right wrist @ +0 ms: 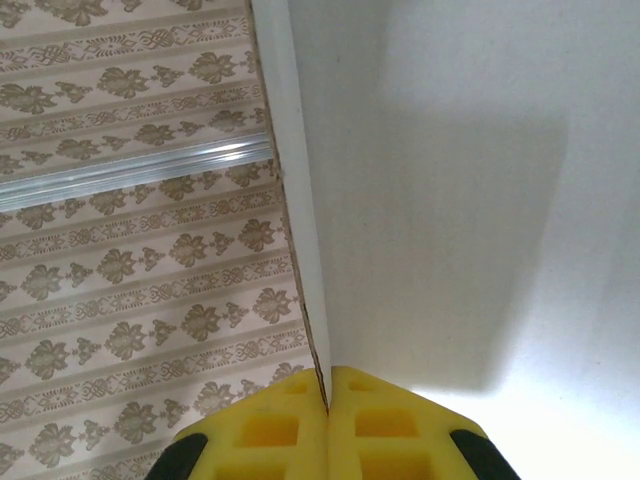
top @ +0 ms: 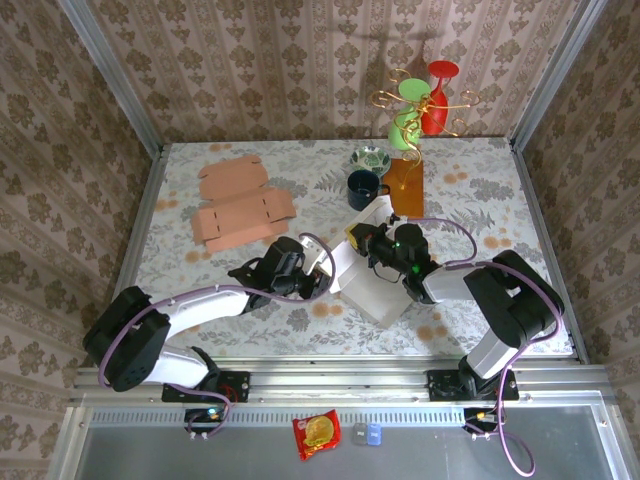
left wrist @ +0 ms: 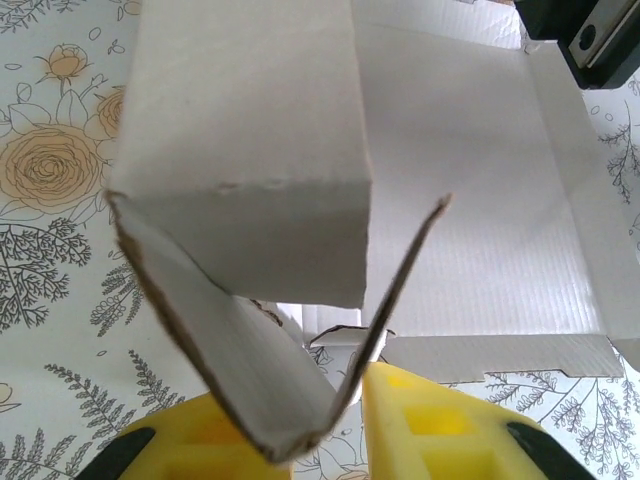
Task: Fold the paper box
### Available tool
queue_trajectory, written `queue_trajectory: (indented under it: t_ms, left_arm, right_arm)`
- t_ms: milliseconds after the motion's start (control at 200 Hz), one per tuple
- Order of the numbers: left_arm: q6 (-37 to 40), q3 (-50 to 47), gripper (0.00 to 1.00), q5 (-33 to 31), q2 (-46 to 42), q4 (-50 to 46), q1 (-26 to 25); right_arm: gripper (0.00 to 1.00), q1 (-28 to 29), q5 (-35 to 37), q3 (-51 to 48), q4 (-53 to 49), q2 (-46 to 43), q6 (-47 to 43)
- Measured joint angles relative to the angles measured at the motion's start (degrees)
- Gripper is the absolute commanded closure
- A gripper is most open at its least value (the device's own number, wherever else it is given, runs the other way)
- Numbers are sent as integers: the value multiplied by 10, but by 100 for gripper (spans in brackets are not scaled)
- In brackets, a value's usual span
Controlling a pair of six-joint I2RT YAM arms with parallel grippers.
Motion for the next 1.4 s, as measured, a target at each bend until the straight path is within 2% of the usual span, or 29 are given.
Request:
queue_trajectory:
  t_ms: [325,540,755,925,1400]
  left_arm:
    - [-19,28,71,-34,25,-2,-11]
    - [-31,32,71,-87,27,-9,-14]
    - [-39,32,70,-110,37,-5,-14]
    - [-46,32,71,-121,52,2,-14]
    - [-85,40,74,-169,81,33,-14]
  right_arm:
    - [100,3,19,0,10,0,5]
    - [100,9,35,-13,52,9,17]
    - [100,19,56,-32,107,28,28]
    - [100,27,72,-35,148,53,32]
    - [100,50,140,-35,154,57,35]
